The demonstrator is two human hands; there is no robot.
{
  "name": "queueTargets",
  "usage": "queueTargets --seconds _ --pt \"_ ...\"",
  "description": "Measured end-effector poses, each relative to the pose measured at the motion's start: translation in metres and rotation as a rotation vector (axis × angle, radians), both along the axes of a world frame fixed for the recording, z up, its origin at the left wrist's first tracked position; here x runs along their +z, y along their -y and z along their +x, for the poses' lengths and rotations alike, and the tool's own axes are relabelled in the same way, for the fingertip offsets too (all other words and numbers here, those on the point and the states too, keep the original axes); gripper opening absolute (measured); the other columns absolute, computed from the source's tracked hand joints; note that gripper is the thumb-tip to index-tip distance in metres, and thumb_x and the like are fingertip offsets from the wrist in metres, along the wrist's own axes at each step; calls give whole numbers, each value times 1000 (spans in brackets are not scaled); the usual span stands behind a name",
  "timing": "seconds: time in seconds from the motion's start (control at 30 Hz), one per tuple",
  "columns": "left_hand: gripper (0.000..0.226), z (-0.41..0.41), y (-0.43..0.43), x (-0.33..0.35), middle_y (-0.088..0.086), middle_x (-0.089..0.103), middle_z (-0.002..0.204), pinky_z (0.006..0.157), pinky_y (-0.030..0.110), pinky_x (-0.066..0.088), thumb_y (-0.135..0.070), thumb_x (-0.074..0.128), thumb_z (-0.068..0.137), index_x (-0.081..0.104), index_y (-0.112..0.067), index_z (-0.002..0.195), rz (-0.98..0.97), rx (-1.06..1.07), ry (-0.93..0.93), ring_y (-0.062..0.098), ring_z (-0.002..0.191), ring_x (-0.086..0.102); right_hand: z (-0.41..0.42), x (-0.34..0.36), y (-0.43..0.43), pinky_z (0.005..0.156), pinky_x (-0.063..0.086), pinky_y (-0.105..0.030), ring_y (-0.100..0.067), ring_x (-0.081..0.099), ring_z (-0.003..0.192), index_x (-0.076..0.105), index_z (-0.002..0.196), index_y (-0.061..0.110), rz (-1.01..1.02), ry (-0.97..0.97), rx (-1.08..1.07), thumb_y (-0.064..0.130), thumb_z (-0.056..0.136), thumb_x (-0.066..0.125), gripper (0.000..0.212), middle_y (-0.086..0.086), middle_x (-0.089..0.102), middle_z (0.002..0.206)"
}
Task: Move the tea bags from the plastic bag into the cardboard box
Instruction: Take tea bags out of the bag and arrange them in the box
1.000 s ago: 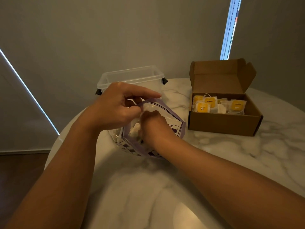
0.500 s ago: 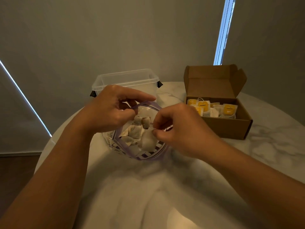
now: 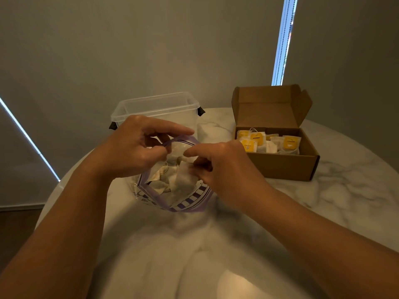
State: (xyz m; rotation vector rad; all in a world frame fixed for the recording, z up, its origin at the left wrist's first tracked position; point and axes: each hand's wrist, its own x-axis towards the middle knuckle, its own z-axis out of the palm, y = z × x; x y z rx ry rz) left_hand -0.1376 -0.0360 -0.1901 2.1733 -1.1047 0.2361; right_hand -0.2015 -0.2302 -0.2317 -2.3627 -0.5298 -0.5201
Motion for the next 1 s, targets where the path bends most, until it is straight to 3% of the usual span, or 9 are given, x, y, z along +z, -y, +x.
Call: queueTargets --seconds 0.13,0.27,0.4,0.53,0.67,0.77,0.87,1.0 --pt "50 -1 0 1 -24 69 99 67 24 57 -22 50 72 68 -30 119 6 8 9 14 85 68 1 6 5 86 56 -26 -13 68 94 70 117 21 -65 -21 -15 18 89 69 29 -3 73 107" --pt "53 -4 0 3 -25 68 99 66 23 57 -31 48 71 67 -31 119 2 12 10 13 85 67 -2 9 12 83 54 -18 -6 65 93 72 114 24 -73 -46 -15 12 90 68 28 3 72 109" --pt "48 -4 -1 3 -24 69 98 68 30 59 -19 53 75 67 -32 119 2 34 3 17 86 67 -11 24 33 69 53 -12 2 64 81 74 98 30 33 -123 48 11 85 72 23 18 69 90" --pt "47 -3 -2 2 -22 70 96 67 32 60 -28 54 73 67 -35 117 -13 26 -9 17 86 67 -15 50 70 63 52 -16 -5 69 73 75 86 22 204 -139 132 4 79 76 19 6 74 80" --pt "53 1 -4 0 -19 70 93 67 34 61 -17 57 73 66 -46 116 -16 12 -4 19 85 67 -4 67 117 66 56 -25 -13 72 75 74 87 16 325 -37 -14 -1 77 76 20 -3 75 83" --pt "53 2 -4 0 -16 70 91 68 32 59 -35 54 68 63 -47 119 -23 -20 -9 19 82 67 14 66 144 67 58 -26 -10 70 74 73 86 26 201 -17 -207 6 79 77 22 5 73 81" --pt "56 3 -4 0 -13 69 86 67 30 58 -36 50 64 65 -46 118 -43 -45 -12 19 77 66 31 53 159 63 51 -20 -6 65 75 72 89 28 47 -77 -344 9 83 74 20 10 68 82" --pt "57 2 -2 -1 -12 69 83 65 22 56 -35 50 62 66 -48 115 -62 -58 -11 17 74 66 42 37 169 64 47 -16 -2 61 79 75 95 25 -116 -190 -367 9 85 72 19 10 68 87"
